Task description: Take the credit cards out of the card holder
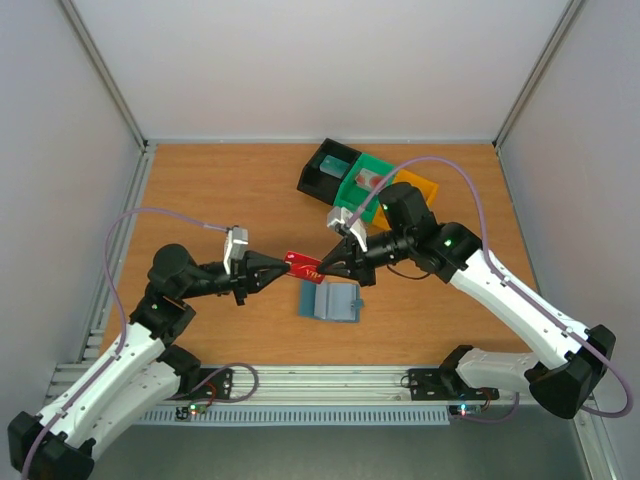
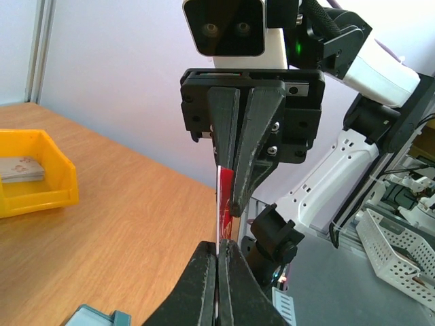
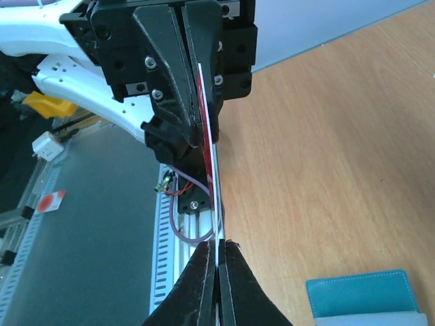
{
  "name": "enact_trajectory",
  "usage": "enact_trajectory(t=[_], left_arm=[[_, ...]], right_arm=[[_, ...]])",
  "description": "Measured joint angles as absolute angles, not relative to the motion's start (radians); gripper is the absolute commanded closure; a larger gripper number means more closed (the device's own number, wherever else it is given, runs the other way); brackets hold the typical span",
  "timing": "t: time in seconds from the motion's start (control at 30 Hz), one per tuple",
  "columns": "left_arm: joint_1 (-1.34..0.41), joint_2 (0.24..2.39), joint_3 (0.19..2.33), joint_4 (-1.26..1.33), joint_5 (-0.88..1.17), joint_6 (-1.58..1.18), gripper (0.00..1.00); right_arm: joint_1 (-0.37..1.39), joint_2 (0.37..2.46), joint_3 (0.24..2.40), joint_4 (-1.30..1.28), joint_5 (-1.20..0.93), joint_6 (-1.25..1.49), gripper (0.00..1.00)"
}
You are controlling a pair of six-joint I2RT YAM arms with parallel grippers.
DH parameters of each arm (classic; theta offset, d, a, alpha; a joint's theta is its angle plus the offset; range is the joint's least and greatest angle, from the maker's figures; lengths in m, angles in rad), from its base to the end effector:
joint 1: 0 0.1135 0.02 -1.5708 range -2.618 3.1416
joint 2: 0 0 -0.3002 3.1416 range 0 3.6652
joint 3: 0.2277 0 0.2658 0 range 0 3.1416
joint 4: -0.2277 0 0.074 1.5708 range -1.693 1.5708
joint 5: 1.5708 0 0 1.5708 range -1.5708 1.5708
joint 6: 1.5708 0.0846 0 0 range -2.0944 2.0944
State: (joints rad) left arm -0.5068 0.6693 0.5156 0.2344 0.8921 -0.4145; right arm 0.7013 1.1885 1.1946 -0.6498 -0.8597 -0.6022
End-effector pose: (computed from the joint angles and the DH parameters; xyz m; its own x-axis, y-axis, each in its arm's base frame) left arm 0.1222 -0.1432 0.3297 -0.3314 -0.1052 -0.9376 0.9282 0.1419 -0.3440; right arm 0.1649 0.2231 0.3761 0.1229 -0.3801 -0.9167 -0.9883 -0.1306 -0.0784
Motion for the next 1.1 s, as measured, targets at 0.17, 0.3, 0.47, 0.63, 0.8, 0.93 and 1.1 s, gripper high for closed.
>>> enact_trajectory(t=[0.17,0.3,0.47,0.63,0.8,0.93,1.1], left_arm=[[-0.506,0.667,0.512,0.21,0.849,-0.41,0.31],[-0.506,0.653,0.498,0.141,0.728,-0.404,0.13],[-0.503,0.627,0.466,0.049,0.567,-0.362,0.02],[-0.487,0.611,0.422,-0.015,0.434,-0.334,0.01],[-0.465,0.609,0.381,-0.072,0.317,-0.331,0.01],[-0.443,0.609,0.377,-0.088,0.26,-0.33,0.01],[-0.426,0.598,0.367,-0.088,0.238,-0.332,0.0]], right_arm=[[0.701,1.189,1.195,-0.669,-0.838,-0.605,0.99],[0.666,1.203,1.195,-0.703,-0.766,-0.601,0.99],[0.582,1.253,1.194,-0.742,-0.698,-0.579,0.99],[0.548,1.279,1.194,-0.781,-0.637,-0.571,0.99],[0.526,1.295,1.194,-0.813,-0.598,-0.565,0.99],[0.488,1.326,1.194,-0.827,-0.559,-0.545,0.99],[0.359,1.406,1.173,-0.836,-0.522,-0.459,0.99]])
